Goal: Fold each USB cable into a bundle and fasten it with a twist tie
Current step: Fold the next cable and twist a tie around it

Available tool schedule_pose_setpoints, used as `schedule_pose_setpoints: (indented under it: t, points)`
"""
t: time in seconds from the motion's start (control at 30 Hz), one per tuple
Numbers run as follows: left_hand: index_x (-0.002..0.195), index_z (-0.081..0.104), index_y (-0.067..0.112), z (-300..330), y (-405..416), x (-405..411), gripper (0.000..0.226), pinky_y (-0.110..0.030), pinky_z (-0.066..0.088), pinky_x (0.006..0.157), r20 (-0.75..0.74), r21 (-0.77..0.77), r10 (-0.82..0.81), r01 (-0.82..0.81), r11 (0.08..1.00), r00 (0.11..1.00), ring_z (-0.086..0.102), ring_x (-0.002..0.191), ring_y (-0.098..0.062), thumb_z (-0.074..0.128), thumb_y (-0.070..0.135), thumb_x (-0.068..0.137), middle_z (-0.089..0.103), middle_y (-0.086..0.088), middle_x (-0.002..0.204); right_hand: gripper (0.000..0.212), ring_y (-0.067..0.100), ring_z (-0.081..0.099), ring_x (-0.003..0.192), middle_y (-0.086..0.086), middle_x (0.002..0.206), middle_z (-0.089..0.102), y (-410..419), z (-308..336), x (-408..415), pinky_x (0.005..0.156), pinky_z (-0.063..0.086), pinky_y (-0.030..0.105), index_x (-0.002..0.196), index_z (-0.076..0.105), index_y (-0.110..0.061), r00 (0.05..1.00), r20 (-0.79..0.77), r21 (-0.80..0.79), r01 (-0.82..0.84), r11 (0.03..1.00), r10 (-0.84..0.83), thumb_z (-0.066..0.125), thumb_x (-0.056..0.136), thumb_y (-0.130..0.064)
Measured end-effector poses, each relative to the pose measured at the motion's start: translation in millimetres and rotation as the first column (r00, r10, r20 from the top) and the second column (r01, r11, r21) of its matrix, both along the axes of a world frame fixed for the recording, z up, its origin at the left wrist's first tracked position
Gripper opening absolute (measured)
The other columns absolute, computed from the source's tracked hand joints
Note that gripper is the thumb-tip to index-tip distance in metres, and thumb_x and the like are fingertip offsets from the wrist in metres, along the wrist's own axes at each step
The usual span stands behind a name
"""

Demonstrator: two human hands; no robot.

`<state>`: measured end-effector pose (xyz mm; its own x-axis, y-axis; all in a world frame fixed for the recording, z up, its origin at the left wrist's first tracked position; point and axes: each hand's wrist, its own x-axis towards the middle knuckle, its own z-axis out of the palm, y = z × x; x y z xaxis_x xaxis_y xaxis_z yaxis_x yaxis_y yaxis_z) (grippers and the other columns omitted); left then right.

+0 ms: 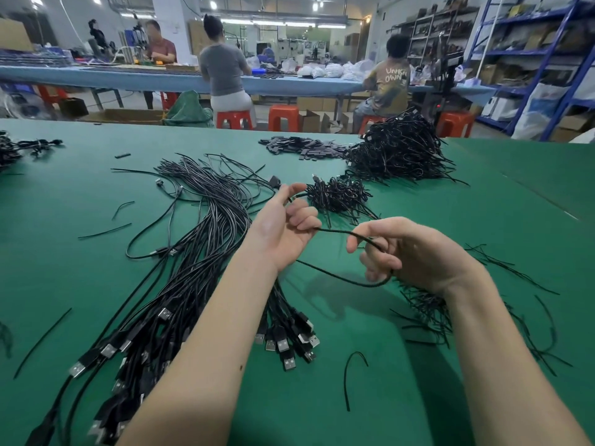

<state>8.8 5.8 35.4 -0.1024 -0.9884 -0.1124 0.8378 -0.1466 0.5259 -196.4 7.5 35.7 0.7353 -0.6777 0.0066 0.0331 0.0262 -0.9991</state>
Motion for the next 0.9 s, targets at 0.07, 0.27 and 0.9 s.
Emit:
schedule_pose_setpoints:
  t: [0.07, 0.27, 0.9]
  points:
    - [0.088, 0.051, 0.012, 1, 1, -3, 0.031, -0.018, 0.02, 0.04, -0.038, -0.022, -0.012, 0.012, 1.0, 0.999, 0.02, 0.043, -0.007, 0.037, 0.03, 0.108, 0.023, 0.008, 0.054, 0.049, 0.014, 0.045, 0.061, -0.005, 0.053, 0.046, 2, 2, -3, 0.067, 0.049, 0.026, 0.11, 0.077, -0.011, 0.991, 0.107, -0.004, -0.077, 0.997, 0.077, 0.07, 0.083, -0.051]
    - [0.086, 0.05, 0.014, -4, -3, 11, 0.033, -0.019, 0.016, 0.037, -0.011, 0.01, 0.091, -0.091, 0.996, 0.996, 0.018, 0.039, -0.006, 0.035, 0.033, 0.108, 0.021, 0.008, 0.051, 0.045, 0.022, 0.065, 0.076, 0.004, 0.065, 0.055, 2, 3, -17, 0.079, 0.06, 0.039, 0.131, 0.067, -0.011, 0.999, 0.028, 0.058, -0.021, 0.998, 0.019, 0.064, 0.088, -0.018]
    - [0.084, 0.046, 0.015, -8, 3, -12, 0.036, -0.017, 0.017, 0.037, 0.325, -0.053, -0.027, 0.047, 0.998, 0.945, 0.019, 0.042, -0.006, 0.032, 0.036, 0.109, 0.017, 0.008, 0.056, 0.041, 0.001, 0.034, 0.028, 0.014, 0.082, 0.068, 1, 18, -38, 0.029, 0.026, 0.012, 0.144, 0.048, -0.014, 0.957, 0.069, 0.163, -0.289, 0.943, 0.281, 0.055, 0.103, -0.012]
